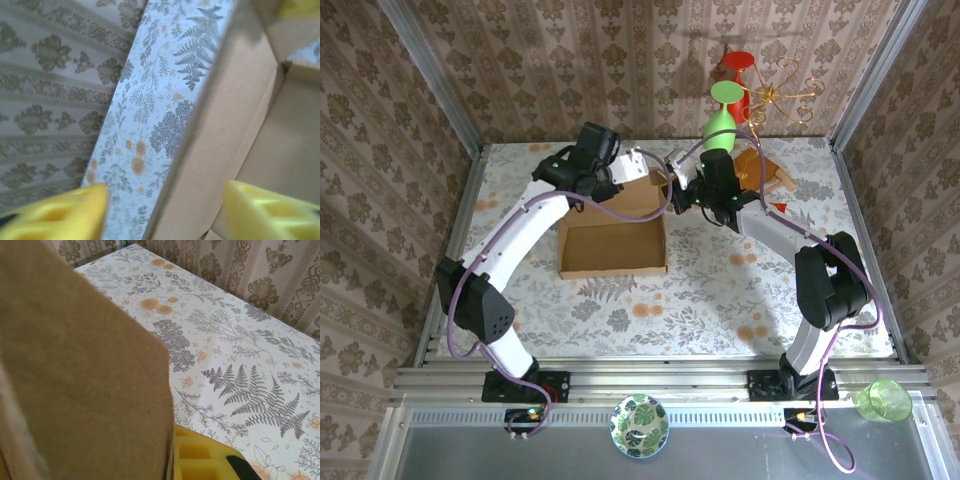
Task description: Fold the paper box
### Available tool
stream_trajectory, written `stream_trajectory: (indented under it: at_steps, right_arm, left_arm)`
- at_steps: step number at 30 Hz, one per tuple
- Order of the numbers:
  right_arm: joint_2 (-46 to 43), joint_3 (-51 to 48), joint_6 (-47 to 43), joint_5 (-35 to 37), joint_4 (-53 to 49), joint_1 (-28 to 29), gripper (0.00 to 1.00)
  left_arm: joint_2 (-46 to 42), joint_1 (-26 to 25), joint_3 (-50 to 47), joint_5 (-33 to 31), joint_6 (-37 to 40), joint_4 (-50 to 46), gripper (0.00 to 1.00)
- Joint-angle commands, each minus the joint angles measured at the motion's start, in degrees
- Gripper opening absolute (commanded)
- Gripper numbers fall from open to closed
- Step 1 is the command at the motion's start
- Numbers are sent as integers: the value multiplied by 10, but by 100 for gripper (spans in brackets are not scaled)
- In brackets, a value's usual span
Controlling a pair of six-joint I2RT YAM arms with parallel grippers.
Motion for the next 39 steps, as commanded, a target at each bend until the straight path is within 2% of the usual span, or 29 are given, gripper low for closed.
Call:
stream_trajectory:
  at_steps: [1, 6, 10, 14, 19, 23, 32, 36, 39]
  right_arm:
    - [2, 10, -10, -4, 3, -12, 0]
    - [-3, 8, -19, -16, 0, -28, 0]
    - [-3, 13, -25, -28, -8, -38, 0]
    - [4, 20, -26, -41, -18, -45, 0]
    - [13, 31, -23, -57, -30, -48, 0]
    - [19, 37, -23, -61, -39, -49, 0]
    - [33, 58, -27, -69, -67, -49, 0]
    - [45, 70, -27, -67, -73, -49, 0]
    - [53, 77, -25, -68, -74, -48, 0]
  left_arm:
    - [-57, 75, -16, 65, -122, 24, 78]
    - [-97, 166, -91, 70, -190, 22, 78]
    - [-107, 260, -159, 176, -239, 15, 75]
    - [-107, 317, -222, 254, -261, 66, 70]
    - [-107, 345, -297, 318, -274, 177, 69]
    - [-94, 345, -328, 354, -263, 241, 69]
    - [-48, 327, -313, 334, -230, 296, 73]
    - [-10, 315, -271, 341, -196, 267, 72]
    - [9, 307, -250, 321, -184, 257, 71]
